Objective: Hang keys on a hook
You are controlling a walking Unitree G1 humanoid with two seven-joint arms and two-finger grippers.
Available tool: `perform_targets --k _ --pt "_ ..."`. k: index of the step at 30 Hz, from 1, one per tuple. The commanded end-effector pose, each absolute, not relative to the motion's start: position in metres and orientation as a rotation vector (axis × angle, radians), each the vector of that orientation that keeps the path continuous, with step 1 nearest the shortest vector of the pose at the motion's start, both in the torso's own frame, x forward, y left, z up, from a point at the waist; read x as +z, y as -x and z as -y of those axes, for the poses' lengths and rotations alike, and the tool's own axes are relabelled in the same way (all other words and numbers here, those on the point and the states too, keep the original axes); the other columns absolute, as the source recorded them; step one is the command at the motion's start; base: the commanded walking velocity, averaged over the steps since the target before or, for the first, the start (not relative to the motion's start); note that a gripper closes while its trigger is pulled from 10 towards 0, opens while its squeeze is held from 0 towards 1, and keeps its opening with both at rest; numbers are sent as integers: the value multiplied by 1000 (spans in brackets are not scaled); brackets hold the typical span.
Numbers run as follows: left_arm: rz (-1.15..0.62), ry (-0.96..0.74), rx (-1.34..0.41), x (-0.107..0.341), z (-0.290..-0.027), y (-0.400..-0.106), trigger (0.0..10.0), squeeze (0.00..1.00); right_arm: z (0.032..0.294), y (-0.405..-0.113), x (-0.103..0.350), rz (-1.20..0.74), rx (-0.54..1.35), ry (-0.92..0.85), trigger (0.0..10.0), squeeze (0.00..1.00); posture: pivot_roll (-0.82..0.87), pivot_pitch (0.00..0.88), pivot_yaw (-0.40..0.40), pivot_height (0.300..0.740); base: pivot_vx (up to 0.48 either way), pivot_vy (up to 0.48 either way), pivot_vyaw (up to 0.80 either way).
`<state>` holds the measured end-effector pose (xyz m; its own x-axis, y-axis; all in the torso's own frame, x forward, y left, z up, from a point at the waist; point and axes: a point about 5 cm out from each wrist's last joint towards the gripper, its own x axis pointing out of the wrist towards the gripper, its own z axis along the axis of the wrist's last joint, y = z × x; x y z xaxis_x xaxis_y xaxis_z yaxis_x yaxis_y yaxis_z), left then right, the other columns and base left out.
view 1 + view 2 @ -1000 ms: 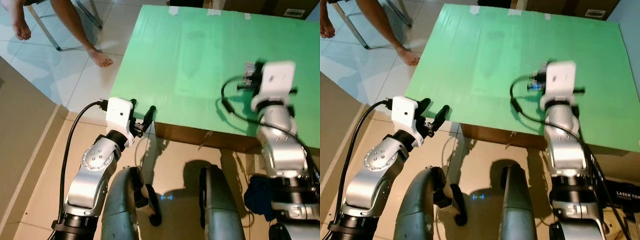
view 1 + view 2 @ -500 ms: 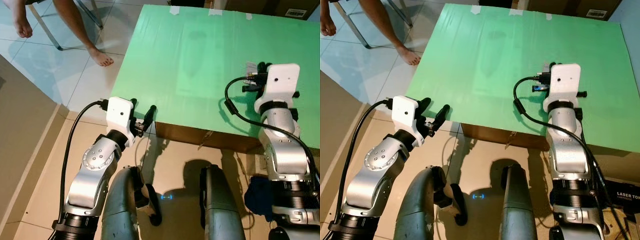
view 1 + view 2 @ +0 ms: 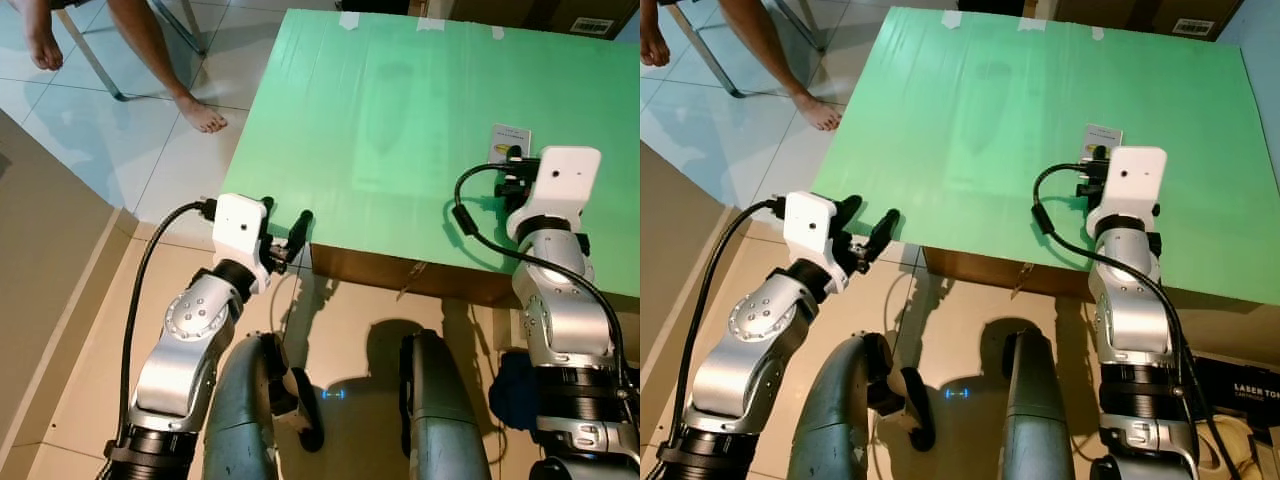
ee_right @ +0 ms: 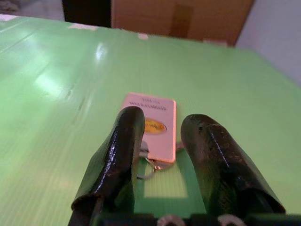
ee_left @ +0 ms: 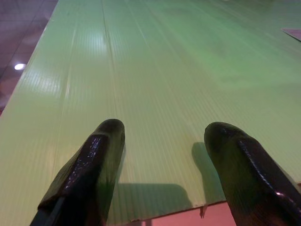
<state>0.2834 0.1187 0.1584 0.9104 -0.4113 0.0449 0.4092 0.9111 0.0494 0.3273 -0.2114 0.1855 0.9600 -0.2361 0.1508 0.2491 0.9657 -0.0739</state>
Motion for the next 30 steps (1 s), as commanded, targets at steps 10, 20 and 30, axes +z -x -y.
perform_targets --k 10,20,30 --pt "42 -51 -420 155 -121 -282 10000 0 216 -326 179 107 -282 22 10000 0 -157 310 53 610 0 0 0" --pt "52 -51 -405 155 -120 -286 10000 0 213 -310 171 100 -245 111 10000 0 -168 294 42 610 0 0 0" --pt "80 -29 -421 159 -111 -296 10000 0 208 -308 178 154 -228 180 10000 0 -200 251 38 669 0 0 0"
